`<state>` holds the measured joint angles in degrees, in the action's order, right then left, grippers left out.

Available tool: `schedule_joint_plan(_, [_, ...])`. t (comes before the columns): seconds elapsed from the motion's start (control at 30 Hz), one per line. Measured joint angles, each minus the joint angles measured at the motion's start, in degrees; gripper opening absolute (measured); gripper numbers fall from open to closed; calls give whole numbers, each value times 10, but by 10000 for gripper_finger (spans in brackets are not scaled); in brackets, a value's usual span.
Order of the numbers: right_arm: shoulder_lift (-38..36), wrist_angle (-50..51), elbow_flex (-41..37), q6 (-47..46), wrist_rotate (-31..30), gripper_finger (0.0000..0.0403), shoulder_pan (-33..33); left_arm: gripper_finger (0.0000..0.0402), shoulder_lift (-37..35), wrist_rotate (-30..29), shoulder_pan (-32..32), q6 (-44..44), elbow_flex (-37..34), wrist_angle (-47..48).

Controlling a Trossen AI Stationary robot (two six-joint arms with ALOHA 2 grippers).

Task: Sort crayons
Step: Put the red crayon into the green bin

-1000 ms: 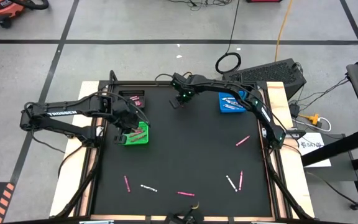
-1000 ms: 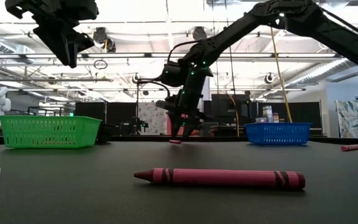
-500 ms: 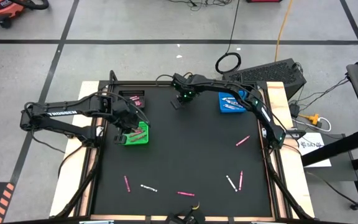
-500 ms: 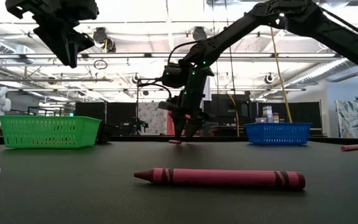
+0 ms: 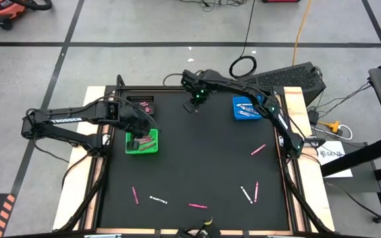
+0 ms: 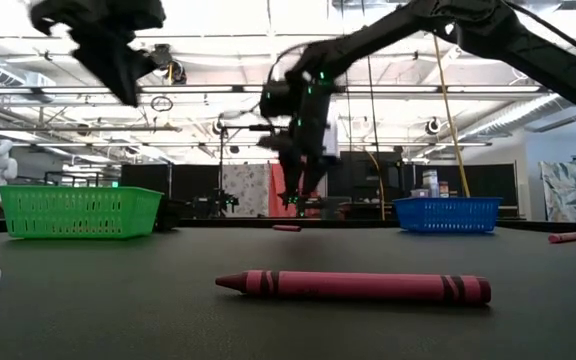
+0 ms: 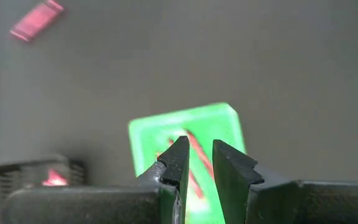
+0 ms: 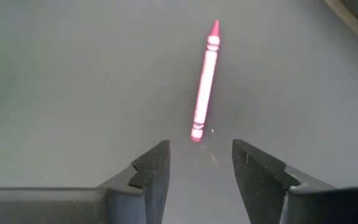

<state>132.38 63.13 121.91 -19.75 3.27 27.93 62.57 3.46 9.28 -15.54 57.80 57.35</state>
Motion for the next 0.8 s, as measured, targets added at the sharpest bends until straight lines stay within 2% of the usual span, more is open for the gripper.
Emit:
schedule_joint_plan(0.1, [0,89,68,30,-1,157,-7,70,12,-42,2,-7,0,-65])
schedule_joint_plan(0.2, [0,183,130,49,-2,157,-14,70,34,-57,11,-55,0,-116])
schedule_joint_plan(0.33, [-57,221,104,53,-7,157,-19,70,83,-71,36,-70,0,-194])
schedule_joint_plan(0.57, [-159,248,103,12,-105,157,-18,70,184,-76,83,-141,0,-272])
schedule_joint_plan(0.8, [-221,231,103,-7,-125,157,-18,70,275,-69,122,-150,15,-358])
